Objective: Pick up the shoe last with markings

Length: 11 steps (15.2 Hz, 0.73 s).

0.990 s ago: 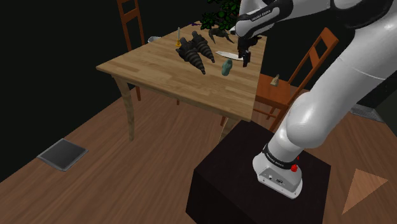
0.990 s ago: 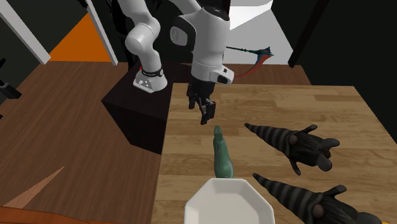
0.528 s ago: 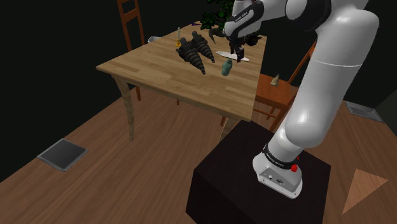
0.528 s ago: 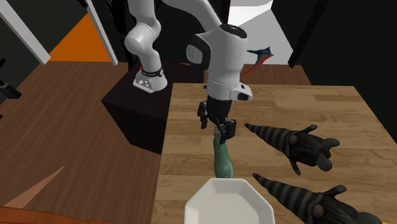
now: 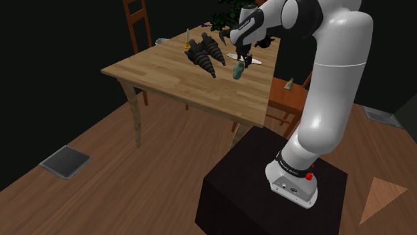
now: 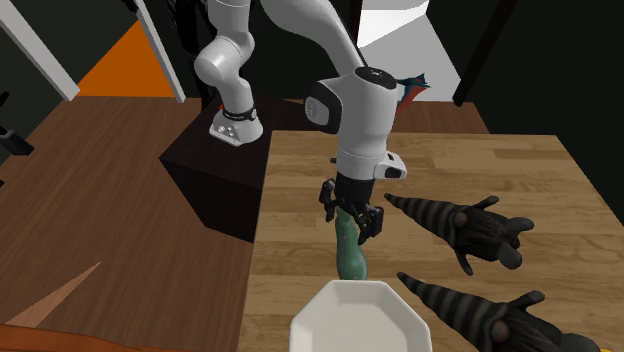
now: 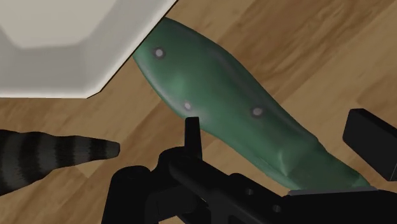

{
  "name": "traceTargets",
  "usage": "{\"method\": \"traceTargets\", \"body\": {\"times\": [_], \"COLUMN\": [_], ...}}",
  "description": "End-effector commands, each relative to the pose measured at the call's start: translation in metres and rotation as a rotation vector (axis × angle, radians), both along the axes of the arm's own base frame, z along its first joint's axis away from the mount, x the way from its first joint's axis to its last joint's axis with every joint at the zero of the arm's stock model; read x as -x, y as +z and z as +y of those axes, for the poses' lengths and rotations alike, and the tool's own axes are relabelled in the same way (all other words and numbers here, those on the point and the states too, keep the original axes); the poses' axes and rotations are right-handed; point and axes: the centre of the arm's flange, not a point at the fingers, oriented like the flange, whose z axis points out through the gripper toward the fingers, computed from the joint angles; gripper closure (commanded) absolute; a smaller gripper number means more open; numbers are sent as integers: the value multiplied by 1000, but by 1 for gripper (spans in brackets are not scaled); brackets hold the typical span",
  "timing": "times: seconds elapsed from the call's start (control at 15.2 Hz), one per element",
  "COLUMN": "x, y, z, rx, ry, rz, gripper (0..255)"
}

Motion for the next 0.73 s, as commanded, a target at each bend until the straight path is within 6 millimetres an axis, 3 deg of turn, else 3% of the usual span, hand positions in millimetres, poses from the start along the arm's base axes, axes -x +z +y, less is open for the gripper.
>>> {"method": "traceTargets", "body": {"times": [0.0, 0.2, 0.26, 0.66], "x": [-1, -1, 0, 0], "y": [-11, -14, -14, -14], "z": [-1, -1, 0, 0], "rx": [0, 0, 0, 0], "ry": [0, 0, 0, 0], "rz": [0, 0, 0, 0], "gripper": [0, 0, 255, 255]}}
